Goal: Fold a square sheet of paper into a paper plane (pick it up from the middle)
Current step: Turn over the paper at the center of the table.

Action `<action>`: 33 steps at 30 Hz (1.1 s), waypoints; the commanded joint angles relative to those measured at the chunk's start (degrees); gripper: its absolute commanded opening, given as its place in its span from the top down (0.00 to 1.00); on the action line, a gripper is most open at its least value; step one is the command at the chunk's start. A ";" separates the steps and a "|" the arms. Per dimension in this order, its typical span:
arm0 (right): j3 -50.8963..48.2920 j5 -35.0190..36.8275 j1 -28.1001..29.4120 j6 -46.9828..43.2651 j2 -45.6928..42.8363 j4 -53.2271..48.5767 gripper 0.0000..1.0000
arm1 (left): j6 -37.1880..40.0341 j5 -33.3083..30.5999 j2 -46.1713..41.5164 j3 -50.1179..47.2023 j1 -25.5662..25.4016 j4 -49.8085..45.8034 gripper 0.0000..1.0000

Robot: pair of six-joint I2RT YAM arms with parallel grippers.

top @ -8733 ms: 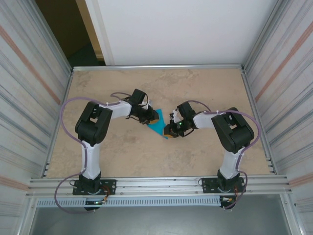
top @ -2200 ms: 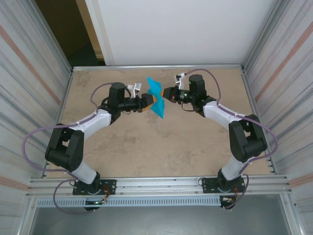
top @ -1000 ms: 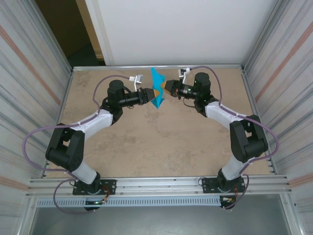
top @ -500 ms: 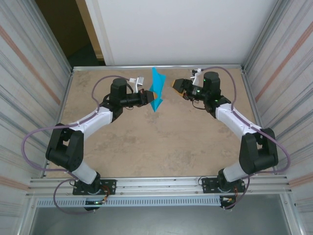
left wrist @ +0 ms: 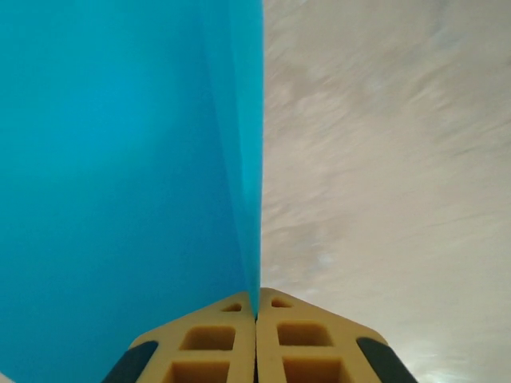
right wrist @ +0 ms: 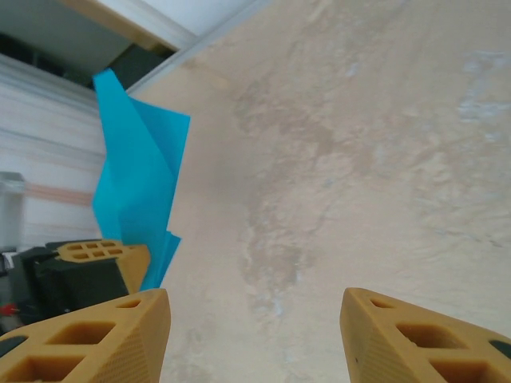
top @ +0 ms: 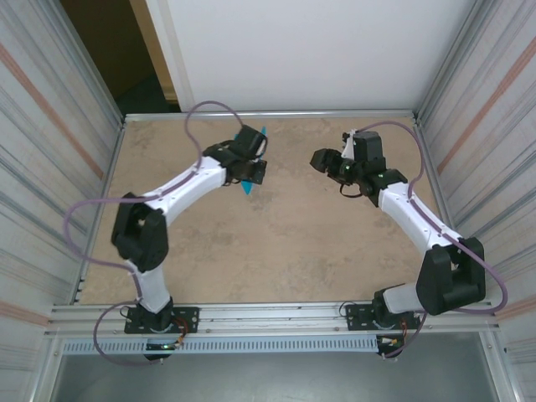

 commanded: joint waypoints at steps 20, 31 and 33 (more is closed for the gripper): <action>-5.30 5.78 -5.76 1.22 -4.22 -5.52 0.43 | 6.90 -30.91 26.27 13.53 -5.93 -17.97 0.92; -5.23 3.86 -5.76 2.00 -2.48 -4.92 0.43 | 5.55 -27.60 28.57 15.04 -7.54 -18.77 0.81; -5.24 3.64 -5.76 2.10 -2.29 -4.86 0.43 | 5.09 -26.34 28.00 15.15 -7.76 -18.93 0.80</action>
